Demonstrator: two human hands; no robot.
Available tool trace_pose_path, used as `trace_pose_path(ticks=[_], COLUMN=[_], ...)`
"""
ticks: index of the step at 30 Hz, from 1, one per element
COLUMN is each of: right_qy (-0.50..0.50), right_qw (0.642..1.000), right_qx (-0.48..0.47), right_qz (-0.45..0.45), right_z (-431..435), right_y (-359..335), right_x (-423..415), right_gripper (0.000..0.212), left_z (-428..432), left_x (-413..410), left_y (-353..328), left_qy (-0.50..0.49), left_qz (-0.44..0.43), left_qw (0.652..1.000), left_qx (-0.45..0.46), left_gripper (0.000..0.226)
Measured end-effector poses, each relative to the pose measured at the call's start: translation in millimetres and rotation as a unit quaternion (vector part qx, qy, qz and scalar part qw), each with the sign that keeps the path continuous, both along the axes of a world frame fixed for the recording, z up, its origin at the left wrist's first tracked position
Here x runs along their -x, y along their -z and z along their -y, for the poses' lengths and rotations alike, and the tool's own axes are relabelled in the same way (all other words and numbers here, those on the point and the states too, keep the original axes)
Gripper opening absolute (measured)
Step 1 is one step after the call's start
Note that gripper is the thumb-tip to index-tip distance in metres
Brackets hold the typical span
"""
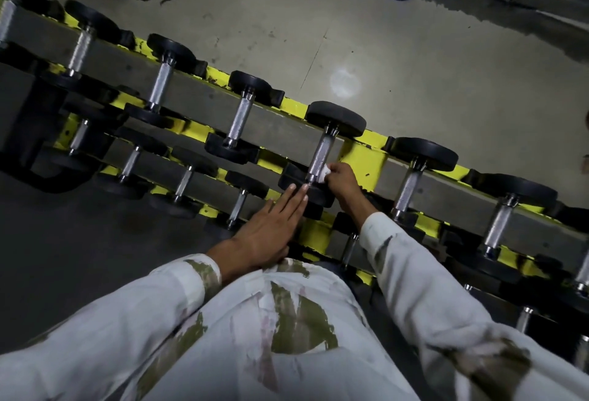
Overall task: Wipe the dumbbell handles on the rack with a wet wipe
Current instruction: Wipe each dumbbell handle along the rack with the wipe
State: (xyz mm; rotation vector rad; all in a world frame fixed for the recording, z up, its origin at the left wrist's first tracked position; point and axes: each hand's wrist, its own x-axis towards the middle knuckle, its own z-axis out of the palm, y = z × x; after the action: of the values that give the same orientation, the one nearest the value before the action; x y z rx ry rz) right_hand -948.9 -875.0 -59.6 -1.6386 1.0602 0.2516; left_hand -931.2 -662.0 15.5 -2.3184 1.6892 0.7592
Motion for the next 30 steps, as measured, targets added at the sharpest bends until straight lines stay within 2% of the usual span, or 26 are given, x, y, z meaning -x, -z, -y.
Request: trace_pose_path(ticks=[2,4,7,10,13,15,17,20,24,26,30], right_qy=[-0.067,-0.071,-0.003,0.036,0.063,0.061,0.050,0.038,0.059,0.059,-0.056], right_qw=[0.996,0.994,1.000,0.998,0.990,0.989,0.993,0.998,0.998,0.997,0.984], right_qx=[0.060,0.084,0.015,-0.047,-0.126,-0.131,-0.103,-0.038,0.011,0.057,0.149], right_qz=[-0.020,-0.026,-0.017,-0.004,0.032,0.030,0.017,0.017,0.018,0.013,0.085], right_z=[3,6,10,8,0,-2,0,4,1,-4,-14], right_y=[-9,-7,-2,-10,-19,-21,-18,-12,-12,-19,-28], right_x=[-7,-3,10,0,-13,-12,-6,8,14,10,17], right_gripper=[0.017,0.010,0.005,0.028,0.038,0.043,0.044,0.016,0.016,0.024,0.013], left_z=[0,0,0,0,0,-1,-1,-2,-3,-3,-4], left_x=[-1,-1,-2,-2,-2,-4,-5,-7,-7,-8,-11], left_y=[-1,-3,-3,-2,-2,-2,-2,-2,-1,-1,-3], left_qy=[0.001,0.002,0.005,0.003,0.006,0.010,0.012,0.014,0.011,0.013,0.022], left_qz=[0.002,-0.001,0.002,0.003,0.003,0.000,0.003,0.000,-0.006,-0.010,-0.015], left_qw=[1.000,1.000,1.000,1.000,1.000,1.000,1.000,1.000,1.000,1.000,1.000], left_qx=[0.004,0.001,0.006,0.009,0.008,0.006,0.011,0.008,0.014,0.015,0.014], left_gripper=[0.106,0.105,0.106,0.108,0.108,0.107,0.107,0.107,0.106,0.107,0.105])
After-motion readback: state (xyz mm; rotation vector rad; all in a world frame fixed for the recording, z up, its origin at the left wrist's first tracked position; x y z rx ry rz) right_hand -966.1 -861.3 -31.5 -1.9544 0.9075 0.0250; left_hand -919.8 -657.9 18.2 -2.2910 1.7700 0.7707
